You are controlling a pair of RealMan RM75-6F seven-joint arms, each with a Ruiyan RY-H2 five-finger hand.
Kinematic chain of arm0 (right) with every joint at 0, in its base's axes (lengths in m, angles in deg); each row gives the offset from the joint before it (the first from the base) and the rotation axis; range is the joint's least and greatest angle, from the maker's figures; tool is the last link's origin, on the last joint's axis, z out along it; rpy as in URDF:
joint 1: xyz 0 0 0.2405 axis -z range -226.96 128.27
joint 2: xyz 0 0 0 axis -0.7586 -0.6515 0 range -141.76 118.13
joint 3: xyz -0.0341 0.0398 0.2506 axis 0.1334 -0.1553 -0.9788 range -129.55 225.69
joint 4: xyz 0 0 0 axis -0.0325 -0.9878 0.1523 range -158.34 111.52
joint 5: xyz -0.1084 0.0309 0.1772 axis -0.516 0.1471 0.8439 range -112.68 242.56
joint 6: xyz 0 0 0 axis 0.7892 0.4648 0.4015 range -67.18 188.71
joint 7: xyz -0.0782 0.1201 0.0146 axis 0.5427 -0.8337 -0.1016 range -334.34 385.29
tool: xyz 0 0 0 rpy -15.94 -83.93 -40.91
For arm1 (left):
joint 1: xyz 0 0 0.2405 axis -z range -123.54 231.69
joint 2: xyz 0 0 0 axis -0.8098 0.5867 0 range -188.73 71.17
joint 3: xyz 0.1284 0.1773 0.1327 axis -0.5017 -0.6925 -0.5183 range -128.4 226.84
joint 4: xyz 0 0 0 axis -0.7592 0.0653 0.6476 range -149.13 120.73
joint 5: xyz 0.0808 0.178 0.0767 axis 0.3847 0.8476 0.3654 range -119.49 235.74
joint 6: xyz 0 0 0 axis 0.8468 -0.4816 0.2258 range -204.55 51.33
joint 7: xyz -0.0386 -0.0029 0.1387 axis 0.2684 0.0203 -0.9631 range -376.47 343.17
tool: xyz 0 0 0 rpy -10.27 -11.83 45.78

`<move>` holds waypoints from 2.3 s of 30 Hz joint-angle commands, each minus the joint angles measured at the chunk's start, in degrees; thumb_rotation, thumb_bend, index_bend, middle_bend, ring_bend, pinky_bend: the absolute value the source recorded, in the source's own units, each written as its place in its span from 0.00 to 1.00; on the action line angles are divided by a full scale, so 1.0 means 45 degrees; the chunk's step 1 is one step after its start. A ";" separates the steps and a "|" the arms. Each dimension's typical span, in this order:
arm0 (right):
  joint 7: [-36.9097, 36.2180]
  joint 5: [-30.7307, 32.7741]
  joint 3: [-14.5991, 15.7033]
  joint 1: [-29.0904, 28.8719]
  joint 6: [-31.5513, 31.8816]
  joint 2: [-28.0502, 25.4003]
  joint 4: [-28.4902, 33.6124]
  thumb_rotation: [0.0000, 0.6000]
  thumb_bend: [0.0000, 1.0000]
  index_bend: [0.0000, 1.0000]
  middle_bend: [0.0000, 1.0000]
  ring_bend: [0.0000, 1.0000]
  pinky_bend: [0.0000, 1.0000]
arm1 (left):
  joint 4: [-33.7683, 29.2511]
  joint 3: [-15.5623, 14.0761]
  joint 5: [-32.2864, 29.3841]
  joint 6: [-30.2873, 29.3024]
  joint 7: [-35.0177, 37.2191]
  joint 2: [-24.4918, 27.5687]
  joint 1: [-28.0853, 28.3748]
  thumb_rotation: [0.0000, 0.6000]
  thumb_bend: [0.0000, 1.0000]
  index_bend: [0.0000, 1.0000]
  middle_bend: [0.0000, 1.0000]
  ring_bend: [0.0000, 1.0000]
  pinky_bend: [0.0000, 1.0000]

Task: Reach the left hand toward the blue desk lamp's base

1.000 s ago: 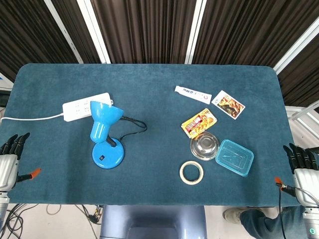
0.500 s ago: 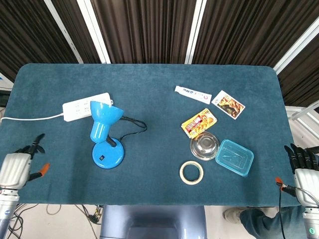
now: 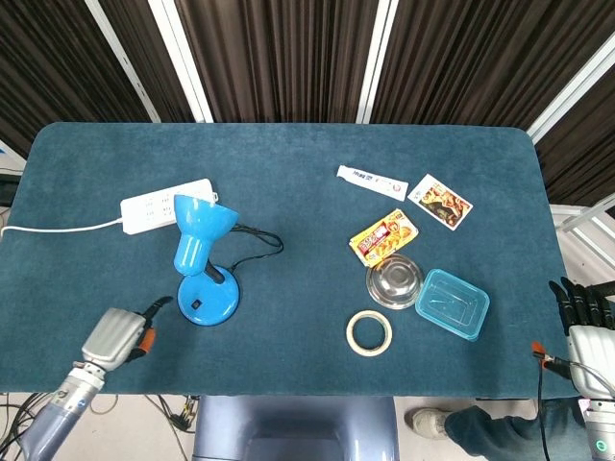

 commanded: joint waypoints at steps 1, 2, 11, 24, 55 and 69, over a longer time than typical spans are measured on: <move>0.0013 0.0020 -0.0007 0.0002 -0.0003 0.0001 0.0010 1.00 0.29 0.00 0.06 0.04 0.00 | 0.0152 -0.0071 -0.0209 0.0386 -0.0160 -0.0276 0.0162 1.00 0.63 0.15 0.77 0.70 0.78; 0.0025 0.0026 -0.0008 0.0003 -0.0005 0.0001 0.0015 1.00 0.29 0.00 0.06 0.04 0.00 | 0.0183 -0.0089 -0.0271 0.0523 -0.0166 -0.0339 0.0208 1.00 0.63 0.15 0.77 0.70 0.78; 0.0197 0.0159 -0.0041 0.0016 -0.0022 0.0009 0.0062 1.00 0.29 0.00 0.06 0.04 0.00 | 0.0540 -0.0096 -0.0525 0.1046 -0.0323 -0.0848 0.0526 1.00 0.63 0.15 0.77 0.70 0.78; 0.0399 0.0336 -0.0091 0.0041 -0.0026 0.0023 0.0153 1.00 0.29 0.00 0.06 0.04 0.00 | 0.0737 -0.0046 -0.0911 0.1310 -0.0619 -0.1118 0.0748 1.00 0.63 0.14 0.77 0.70 0.78; 0.0557 0.0477 -0.0099 0.0043 -0.0127 -0.0032 0.0272 1.00 0.29 0.00 0.06 0.04 0.00 | 0.0904 -0.0065 -0.1326 0.1879 -0.1098 -0.1465 0.1354 1.00 0.63 0.14 0.77 0.70 0.78; 0.0641 0.0515 -0.0078 0.0041 -0.0179 -0.0051 0.0324 1.00 0.29 0.00 0.06 0.04 0.00 | -0.0829 0.0680 -0.0675 -0.3143 -0.0693 0.0865 -0.0524 1.00 0.22 0.15 0.30 0.21 0.24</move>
